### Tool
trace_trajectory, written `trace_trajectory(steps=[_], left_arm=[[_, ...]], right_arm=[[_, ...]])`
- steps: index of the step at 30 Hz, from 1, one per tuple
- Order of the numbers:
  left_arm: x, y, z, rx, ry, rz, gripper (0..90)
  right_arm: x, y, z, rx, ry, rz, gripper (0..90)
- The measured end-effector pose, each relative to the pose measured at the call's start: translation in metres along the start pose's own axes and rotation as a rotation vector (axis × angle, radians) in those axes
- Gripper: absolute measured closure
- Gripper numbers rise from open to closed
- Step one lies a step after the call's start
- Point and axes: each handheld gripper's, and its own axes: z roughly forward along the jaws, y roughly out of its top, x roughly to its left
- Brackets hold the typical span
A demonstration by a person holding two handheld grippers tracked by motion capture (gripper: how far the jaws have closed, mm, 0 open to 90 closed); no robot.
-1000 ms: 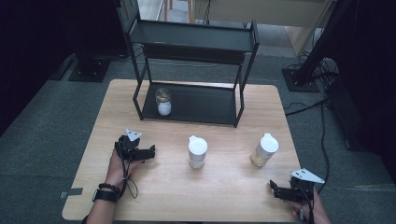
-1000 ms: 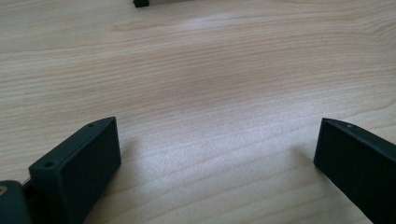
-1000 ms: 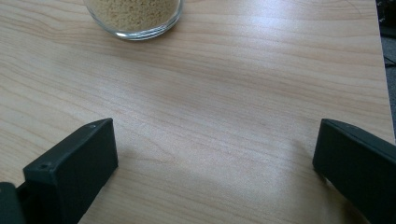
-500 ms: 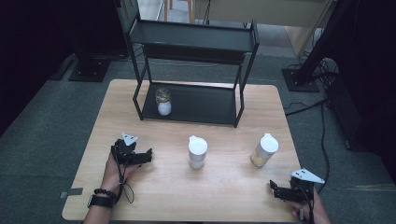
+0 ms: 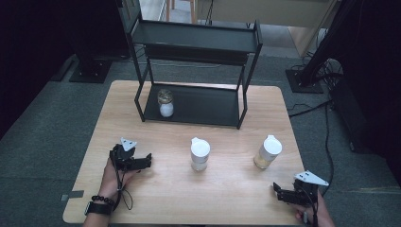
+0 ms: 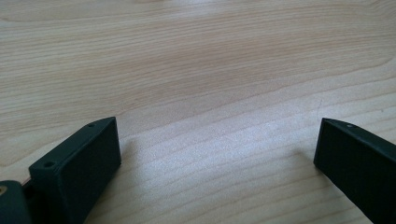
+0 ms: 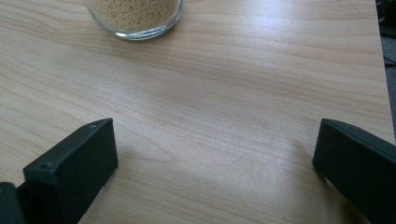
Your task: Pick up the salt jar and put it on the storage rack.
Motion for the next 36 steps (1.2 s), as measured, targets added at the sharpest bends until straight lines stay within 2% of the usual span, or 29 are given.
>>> trace_trajectory(steps=[36], left_arm=[[0.010, -0.023, -0.023, 0.001, 0.000, -0.001, 0.6]], right_arm=[[0.000, 0.000, 0.000, 0.000, -0.001, 0.001, 0.0]])
